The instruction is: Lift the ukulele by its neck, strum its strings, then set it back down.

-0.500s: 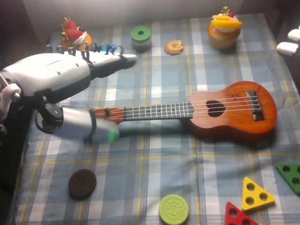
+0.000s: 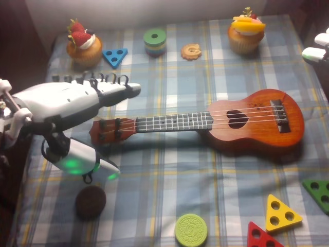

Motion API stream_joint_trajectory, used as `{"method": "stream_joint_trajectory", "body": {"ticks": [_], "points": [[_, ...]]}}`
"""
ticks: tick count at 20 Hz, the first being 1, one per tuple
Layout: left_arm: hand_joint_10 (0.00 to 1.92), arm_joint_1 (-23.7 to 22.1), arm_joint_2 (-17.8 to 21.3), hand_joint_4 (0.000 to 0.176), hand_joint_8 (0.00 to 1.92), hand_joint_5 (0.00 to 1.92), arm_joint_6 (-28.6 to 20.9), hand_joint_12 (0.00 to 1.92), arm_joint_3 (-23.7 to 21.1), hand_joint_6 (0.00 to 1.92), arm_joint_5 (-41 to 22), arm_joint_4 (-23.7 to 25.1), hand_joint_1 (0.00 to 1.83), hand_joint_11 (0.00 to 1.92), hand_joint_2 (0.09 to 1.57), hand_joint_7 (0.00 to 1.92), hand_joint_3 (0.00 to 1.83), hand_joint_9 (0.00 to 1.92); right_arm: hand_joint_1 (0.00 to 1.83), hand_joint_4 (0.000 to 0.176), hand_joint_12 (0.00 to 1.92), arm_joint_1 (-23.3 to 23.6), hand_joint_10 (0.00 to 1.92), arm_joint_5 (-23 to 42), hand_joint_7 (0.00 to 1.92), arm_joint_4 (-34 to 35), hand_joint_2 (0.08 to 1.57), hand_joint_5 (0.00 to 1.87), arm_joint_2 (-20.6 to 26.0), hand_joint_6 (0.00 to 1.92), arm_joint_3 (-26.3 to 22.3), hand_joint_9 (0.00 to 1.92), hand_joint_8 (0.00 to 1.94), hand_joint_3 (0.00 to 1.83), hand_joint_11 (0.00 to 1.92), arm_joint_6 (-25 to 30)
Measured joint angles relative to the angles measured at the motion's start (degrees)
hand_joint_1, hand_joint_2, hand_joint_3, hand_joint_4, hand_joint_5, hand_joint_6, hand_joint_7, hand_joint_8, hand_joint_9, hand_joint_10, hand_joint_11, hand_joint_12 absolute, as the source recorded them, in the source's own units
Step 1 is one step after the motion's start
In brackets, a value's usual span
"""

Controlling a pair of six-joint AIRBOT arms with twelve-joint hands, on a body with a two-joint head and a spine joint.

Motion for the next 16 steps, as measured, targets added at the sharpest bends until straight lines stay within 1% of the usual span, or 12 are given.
{"method": "stream_joint_trajectory", "body": {"ticks": [2,3,4,6,8,9,10,11,12,13,15,16], "points": [[0.03,0.7,-1.5,0.020,0.01,0.12,2.7,0.00,1.2,0.01,-0.3,-3.4,1.02,0.00,0.97,0.16,0.00,0.13,0.55,0.030,0.00,0.0,0.00,0.0,0.00,0.0,1.14,0.00,0.0,0.00,0.0,0.00,0.00,0.01,0.01,0.0],[0.04,1.2,-2.3,0.014,0.01,0.13,3.1,0.01,2.2,0.01,-0.3,-5.0,1.01,0.01,0.97,0.18,0.00,0.15,0.55,0.019,0.01,0.0,0.00,0.0,0.00,0.0,1.14,0.00,0.0,0.00,0.0,0.00,0.00,0.01,0.02,0.0],[0.04,1.4,-2.7,0.006,0.02,0.15,5.1,0.02,2.3,0.02,-0.7,-7.0,1.01,0.03,0.97,0.21,0.00,0.17,0.53,0.023,0.01,0.0,0.00,0.0,0.00,0.0,1.14,0.00,0.0,0.00,0.0,0.00,0.00,0.01,0.01,0.0],[0.02,1.9,-4.0,0.000,0.00,0.19,6.7,0.31,3.2,0.00,-1.3,-9.2,1.02,0.00,0.97,0.25,0.00,0.22,0.54,0.025,0.00,0.0,0.00,0.0,0.00,0.0,1.13,0.00,0.0,0.00,0.0,0.00,0.00,0.00,0.00,0.0],[0.02,2.2,-4.8,0.000,0.01,0.20,6.8,0.33,4.0,0.01,-1.5,-10.4,1.03,0.00,0.98,0.26,0.00,0.24,0.53,0.050,0.00,0.0,0.00,0.0,0.00,-0.1,1.14,0.00,0.0,0.00,0.0,0.00,0.00,0.01,0.00,0.0],[0.03,2.3,-5.0,0.000,0.01,0.22,6.8,0.42,4.2,0.00,-1.9,-10.6,1.03,0.00,0.98,0.28,0.00,0.27,0.53,0.051,0.00,0.0,0.00,-0.1,0.00,0.0,1.14,0.00,0.0,0.00,0.0,0.00,0.00,0.00,0.00,0.0],[0.03,2.5,-5.6,0.000,0.01,0.25,6.8,0.57,4.7,0.00,-2.5,-10.9,1.04,0.00,0.98,0.32,0.00,0.29,0.55,0.056,0.00,0.0,0.00,0.0,0.00,0.1,1.15,0.00,0.0,0.00,0.0,0.00,0.00,0.01,0.00,0.0],[0.05,2.8,-5.8,0.000,0.02,0.31,6.8,0.91,4.8,0.01,-2.9,-11.4,1.05,0.00,0.96,0.38,0.00,0.36,0.57,0.048,0.00,0.0,0.00,0.0,0.00,0.0,1.15,0.00,0.0,0.00,0.0,0.00,0.00,0.01,0.00,0.0],[0.06,2.9,-6.2,0.000,0.01,0.33,6.8,1.05,5.0,0.01,-2.9,-11.8,1.05,0.00,0.98,0.39,0.00,0.38,0.56,0.054,0.00,0.0,0.00,0.0,0.00,0.0,1.15,0.00,0.0,0.00,0.0,0.00,0.00,0.01,0.00,0.0],[0.09,3.2,-6.2,0.000,0.03,0.42,6.9,1.34,5.2,0.03,-3.4,-12.0,1.07,0.00,0.97,0.47,0.00,0.46,0.56,0.051,0.00,0.0,0.00,0.0,0.00,0.0,1.16,0.00,0.0,0.00,0.0,0.00,0.00,0.01,0.00,0.0],[0.13,3.5,-6.5,0.000,0.05,0.56,6.9,1.54,5.7,0.05,-4.6,-12.9,1.11,0.00,1.00,0.59,0.00,0.55,0.57,0.049,0.00,0.0,0.00,0.0,0.00,0.0,1.17,0.00,0.0,0.00,0.0,0.00,0.00,0.01,0.01,0.0],[0.21,3.6,-6.5,0.000,0.05,0.65,6.9,1.57,5.7,0.05,-4.9,-13.1,1.10,0.02,1.05,0.66,0.00,0.59,0.55,0.040,0.01,0.0,0.00,0.0,0.00,0.0,1.17,0.00,0.0,0.00,0.0,0.00,0.00,0.01,0.02,0.0]]}}
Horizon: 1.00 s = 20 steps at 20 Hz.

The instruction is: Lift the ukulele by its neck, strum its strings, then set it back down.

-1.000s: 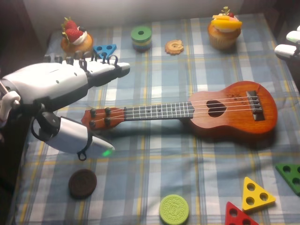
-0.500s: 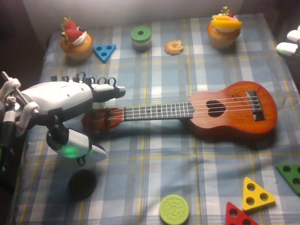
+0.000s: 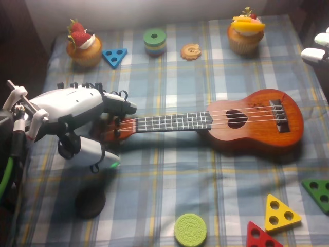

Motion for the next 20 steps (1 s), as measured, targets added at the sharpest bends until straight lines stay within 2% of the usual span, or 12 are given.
{"method": "stream_joint_trajectory", "body": {"ticks": [1,2,3,4,5,7,12,14,15,17,18,20], "points": [[0.66,0.1,0.0,0.000,0.17,0.76,0.0,1.61,0.0,0.16,-0.4,-0.2,1.14,0.12,1.05,0.75,0.00,0.54,0.56,0.042,0.02,0.0,0.00,0.0,0.00,0.1,1.17,0.00,0.0,0.00,0.0,0.00,0.00,0.01,0.04,0.0],[1.02,0.2,0.0,0.000,0.60,0.60,0.0,1.68,0.0,0.66,-0.9,-0.3,1.13,0.14,1.08,0.61,0.00,0.42,0.56,0.041,0.02,0.0,0.00,0.0,0.00,0.1,1.18,0.00,0.0,0.00,0.0,0.00,0.00,0.01,0.03,0.0],[1.29,0.5,0.0,0.000,1.05,0.68,0.0,1.80,0.0,1.26,-1.4,-0.4,1.06,0.09,1.22,0.46,0.01,0.32,0.56,0.031,0.02,0.0,0.00,0.0,0.00,0.1,1.18,0.00,0.0,0.00,0.0,0.00,0.00,0.01,0.03,0.0],[1.52,0.7,0.0,0.000,1.39,0.65,0.0,1.89,0.1,1.46,-1.6,-0.7,1.00,0.10,1.28,0.35,0.01,0.30,0.53,0.030,0.17,0.0,0.00,0.0,0.00,0.0,1.19,0.00,0.0,0.00,0.0,0.00,0.00,0.00,0.01,0.0],[1.56,0.7,0.0,0.018,1.58,0.59,-0.2,1.91,0.1,1.61,-1.5,-1.1,1.05,0.11,1.33,0.51,0.01,0.29,0.52,0.027,0.28,0.0,0.00,0.0,0.00,0.1,1.19,0.00,0.0,0.00,0.0,0.00,0.00,0.00,0.00,0.0],[1.65,1.1,-0.3,0.037,1.65,0.54,-0.4,1.92,0.1,1.68,-1.0,-1.6,1.05,0.11,1.36,0.55,0.01,0.31,0.53,0.033,0.33,0.0,0.00,0.0,0.00,0.1,1.20,0.00,0.0,0.00,0.0,0.00,0.00,0.00,0.00,0.0],[1.91,1.3,-0.3,0.037,1.69,0.53,-0.2,1.92,0.0,1.69,-1.0,-1.4,1.04,0.21,1.37,0.56,0.00,0.31,0.49,0.034,0.25,0.0,0.00,0.0,0.00,0.1,1.21,0.00,0.0,0.00,0.0,0.00,0.00,0.00,0.00,0.0],[1.92,1.6,-0.2,0.028,1.67,0.54,-0.2,1.92,-0.7,1.65,-1.4,-1.4,1.06,0.24,1.36,0.59,0.00,0.34,0.48,0.019,0.23,0.0,0.00,0.0,0.00,0.1,1.22,0.00,0.0,0.00,0.0,0.00,0.00,0.00,0.00,0.0],[1.92,1.7,0.2,0.000,1.85,0.60,-0.1,1.92,-1.2,1.59,-1.5,-1.1,1.02,0.27,1.33,0.40,0.00,0.34,0.48,0.006,0.22,0.0,0.00,0.0,0.00,0.1,1.22,0.00,0.0,0.00,0.0,0.00,0.00,0.00,0.00,0.0],[1.92,1.8,1.0,0.000,1.92,0.40,0.0,1.92,-2.3,1.79,-1.3,-0.4,1.16,0.35,1.20,0.36,0.00,0.40,0.47,0.000,0.56,0.0,0.00,0.0,0.00,0.1,1.22,0.00,0.0,0.00,0.0,0.00,0.00,0.00,0.00,0.0],[1.92,1.8,1.5,0.031,1.74,0.27,-0.3,1.92,-2.5,1.90,-1.3,0.4,1.23,0.26,1.30,0.52,0.01,0.32,0.49,0.000,0.59,0.0,0.00,0.0,0.00,0.1,1.21,0.00,0.1,0.00,0.0,0.00,0.00,0.00,0.00,0.0],[1.92,1.8,2.4,0.021,1.62,0.30,-1.1,1.92,-2.9,1.91,-1.9,1.5,1.27,0.34,1.30,0.61,0.00,0.36,0.54,0.000,0.30,0.0,0.00,0.1,0.00,0.1,1.20,0.00,0.4,0.00,0.0,0.00,0.00,0.00,0.00,0.0]]}}
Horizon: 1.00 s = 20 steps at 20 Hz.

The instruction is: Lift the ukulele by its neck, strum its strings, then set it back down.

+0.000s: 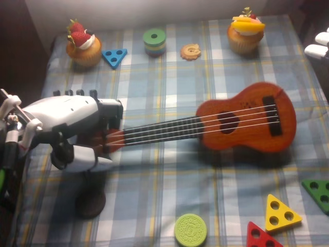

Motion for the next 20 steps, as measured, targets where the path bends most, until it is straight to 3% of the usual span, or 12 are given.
{"method": "stream_joint_trajectory", "body": {"ticks": [1,3,4,5,9,13,15,16,17,20], "points": [[1.92,0.0,0.6,0.004,1.62,0.32,-1.0,1.92,-0.2,1.92,-0.5,0.5,1.28,0.40,1.29,0.62,0.00,0.39,0.57,0.000,0.07,0.0,0.00,0.1,0.00,0.2,1.21,0.00,0.2,0.00,0.0,0.00,0.00,0.00,0.00,0.0],[1.92,0.0,1.2,0.002,1.66,0.33,-2.1,1.92,-0.4,1.92,-1.5,1.5,1.27,0.42,1.31,0.58,0.01,0.40,0.60,0.000,0.00,0.0,0.00,0.7,0.00,0.3,1.21,0.00,0.3,0.00,0.0,0.00,0.00,0.00,0.00,0.0],[1.92,-0.2,1.4,0.021,1.75,0.42,-2.6,1.92,-0.8,1.88,-2.1,1.7,1.05,0.42,1.39,0.51,0.04,0.40,0.58,0.000,0.00,0.0,0.00,1.0,0.00,0.3,1.21,0.00,0.3,0.00,0.0,0.00,0.00,0.00,0.00,0.0],[1.92,-0.2,1.7,0.028,1.79,0.43,-3.6,1.92,-1.1,1.86,-2.9,2.9,1.00,0.41,1.41,0.48,0.04,0.41,0.58,0.000,0.00,0.0,0.00,1.1,0.00,0.3,1.21,0.00,0.3,0.00,0.0,0.00,0.00,0.00,0.00,0.0],[1.92,-0.2,1.8,0.028,1.83,0.45,-5.9,1.92,-1.6,1.80,-3.9,4.4,1.00,0.45,1.41,0.49,0.03,0.45,0.55,0.000,0.00,0.0,0.00,1.3,0.00,0.3,1.21,0.00,0.3,0.00,-0.2,0.00,0.00,0.00,0.00,0.0],[1.92,-0.3,1.9,0.016,1.78,0.52,-6.7,1.92,-1.6,1.69,-4.0,4.6,1.05,0.57,1.38,0.54,0.01,0.57,0.61,0.000,0.00,0.0,0.00,2.0,0.00,0.3,1.21,0.00,0.4,0.00,-0.3,0.00,0.00,0.00,0.00,0.0],[1.92,-0.4,2.3,0.013,1.78,0.53,-7.8,1.92,-1.6,1.66,-4.3,4.9,1.06,0.54,1.37,0.55,0.01,0.56,0.62,0.000,0.00,0.0,0.00,2.6,0.00,0.0,1.22,0.00,0.7,0.00,-0.5,0.00,0.00,0.00,0.00,0.0],[1.92,-0.5,2.4,0.011,1.79,0.53,-7.9,1.92,-1.6,1.66,-4.6,5.0,1.06,0.53,1.37,0.54,0.01,0.54,0.56,0.000,0.00,0.0,0.00,2.7,0.00,0.0,1.21,0.00,0.8,0.00,-0.6,0.00,0.00,0.00,0.00,0.0],[1.92,-0.5,2.4,0.000,1.71,0.40,-7.9,1.92,-1.5,1.87,-5.2,5.0,1.24,0.53,1.33,0.57,0.00,0.57,0.52,0.000,0.00,0.0,0.00,2.9,0.00,0.1,1.22,0.00,1.0,0.00,-0.6,0.00,0.00,0.00,0.00,0.0],[1.92,-0.5,2.4,0.000,1.74,0.41,-7.9,1.92,-1.6,1.92,-5.2,5.2,1.28,0.57,1.34,0.55,0.01,0.64,0.53,0.004,0.00,0.0,0.00,3.4,0.00,-0.1,1.20,0.00,1.5,0.00,-0.7,0.00,0.00,0.00,0.00,0.0]]}}
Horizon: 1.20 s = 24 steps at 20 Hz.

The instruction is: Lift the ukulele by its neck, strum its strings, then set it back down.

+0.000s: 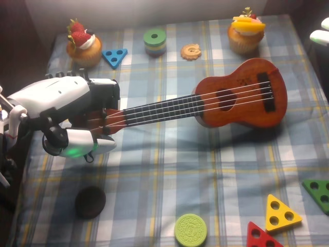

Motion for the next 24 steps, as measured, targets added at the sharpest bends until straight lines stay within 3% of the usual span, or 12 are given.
{"method": "stream_joint_trajectory", "body": {"ticks": [5,6,7,9,11,12,17,18,19,20,23,24], "points": [[1.76,-0.3,1.7,0.000,1.80,0.47,-4.2,1.92,-1.1,1.92,-3.6,2.4,1.44,0.63,1.31,0.48,0.03,0.57,0.65,0.000,0.00,0.0,0.00,1.5,0.00,-0.1,1.21,0.00,0.2,0.00,-0.1,0.00,0.00,0.00,0.00,0.0],[1.77,-0.5,1.9,0.000,1.84,0.52,-4.5,1.92,-1.2,1.92,-4.3,2.8,1.46,0.56,1.06,0.53,0.52,0.62,0.61,0.019,0.00,0.0,0.00,1.6,0.00,-0.1,1.20,0.00,0.2,0.00,-0.1,0.00,0.00,0.00,0.00,0.0],[1.85,-0.5,1.9,0.000,1.92,0.50,-4.6,1.92,-1.2,1.92,-4.9,3.3,1.48,0.52,0.94,0.55,0.78,0.63,0.59,0.031,0.00,0.0,0.00,1.7,0.00,-0.2,1.20,0.00,0.2,0.00,-0.3,0.00,0.00,0.00,0.00,0.0],[1.85,-0.5,1.9,0.000,1.92,0.49,-5.2,1.92,-1.2,1.92,-5.2,3.2,1.48,0.50,0.93,0.55,0.80,0.63,0.61,0.030,0.00,0.0,0.00,1.8,0.00,-0.9,1.20,0.00,0.2,0.00,-0.5,0.00,0.00,0.00,0.00,0.0],[1.86,-0.5,1.9,0.000,1.92,0.48,-8.0,1.92,-1.2,1.92,-6.5,3.9,1.48,0.45,0.95,0.56,0.78,0.60,0.54,0.044,0.00,0.3,0.00,1.8,0.00,-1.6,1.20,0.00,0.2,0.00,-0.6,0.00,0.00,0.00,0.00,0.0],[1.88,-0.5,2.0,0.000,1.92,0.50,-9.4,1.92,-1.2,1.86,-7.2,4.9,1.31,0.47,1.02,0.56,0.73,0.58,0.52,0.052,0.00,0.4,0.00,1.8,0.00,-1.7,1.20,0.00,0.2,0.00,-0.7,0.00,0.00,0.00,0.00,0.0],[1.90,-0.5,2.1,0.000,1.92,0.51,-10.1,1.92,-1.6,1.83,-8.2,6.0,1.27,0.54,1.03,0.56,0.73,0.58,0.48,0.036,0.00,0.5,0.00,1.8,0.00,-2.1,1.21,0.00,0.1,0.00,-0.6,0.00,0.00,0.00,0.00,0.0],[1.92,-0.5,2.4,0.000,1.92,0.58,-10.1,1.92,-1.7,1.72,-8.5,6.1,1.08,0.58,1.08,0.56,0.64,0.64,0.47,0.023,0.00,0.5,0.00,1.8,0.00,-2.3,1.22,0.00,0.1,0.00,-0.6,0.00,0.00,0.00,0.00,0.0],[1.92,-0.5,2.5,0.000,1.92,0.58,-10.2,1.92,-1.7,1.72,-8.6,6.1,1.08,0.58,1.08,0.56,0.64,0.64,0.47,0.023,0.00,0.5,0.00,1.8,0.00,-2.3,1.22,0.00,0.1,0.00,-0.6,0.00,0.00,0.00,0.00,0.0],[1.90,-0.5,2.7,0.000,1.92,0.46,-10.3,1.92,-1.7,1.89,-8.9,6.1,1.43,0.53,0.98,0.54,0.75,0.59,0.50,0.031,0.00,0.5,0.00,1.8,0.00,-2.3,1.21,0.00,0.1,0.00,-0.7,0.00,0.00,0.00,0.00,0.0],[1.92,-0.6,2.6,0.000,1.92,0.49,-10.3,1.92,-1.5,1.92,-8.6,6.1,1.49,0.63,0.91,0.56,0.86,0.64,0.50,0.040,0.00,0.7,0.00,1.7,0.00,-2.3,1.21,0.00,0.1,0.00,-0.6,0.00,0.00,0.00,0.00,0.0],[1.91,-0.7,2.4,0.000,1.92,0.48,-10.3,1.92,-1.2,1.92,-8.3,5.9,1.48,0.56,0.93,0.56,0.83,0.61,0.51,0.025,0.00,0.7,0.00,1.8,0.00,-2.3,1.21,0.00,0.0,0.00,-0.6,0.00,0.00,0.00,0.00,0.0]]}}
